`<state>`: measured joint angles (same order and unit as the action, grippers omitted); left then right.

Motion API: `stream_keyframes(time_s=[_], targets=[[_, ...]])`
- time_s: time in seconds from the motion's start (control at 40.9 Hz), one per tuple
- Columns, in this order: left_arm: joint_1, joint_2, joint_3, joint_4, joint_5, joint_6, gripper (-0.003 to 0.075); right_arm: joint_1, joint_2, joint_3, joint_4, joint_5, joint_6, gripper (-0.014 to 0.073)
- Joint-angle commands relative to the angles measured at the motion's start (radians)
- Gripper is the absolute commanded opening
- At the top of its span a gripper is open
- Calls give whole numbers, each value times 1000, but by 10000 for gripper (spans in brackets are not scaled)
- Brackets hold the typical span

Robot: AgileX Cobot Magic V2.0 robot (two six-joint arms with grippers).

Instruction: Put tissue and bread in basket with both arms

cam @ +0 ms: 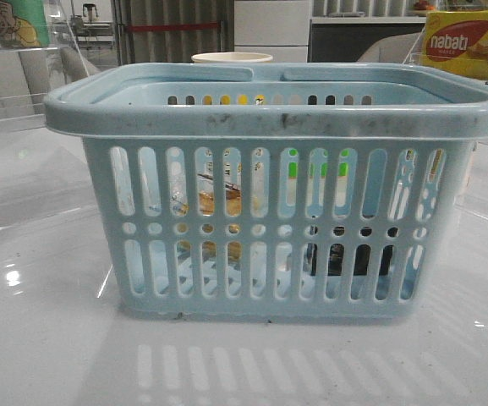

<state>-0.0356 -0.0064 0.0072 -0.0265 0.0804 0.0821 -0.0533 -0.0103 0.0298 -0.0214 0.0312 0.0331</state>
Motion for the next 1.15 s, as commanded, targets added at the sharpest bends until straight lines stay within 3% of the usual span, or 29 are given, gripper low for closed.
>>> stream_keyframes(time_s=[0.0,0.317,1.123], targets=[[-5,-16,0,-1,-99,-9,90,-2,-19,0,-11,-71,5,56],[-5,-16,0,-1,-99,-9,90,-2,-19,0,-22,-148,68,56],[-5,-16,0,-1,-99,-9,90,-2,-19,0,-22,-145,68,56]])
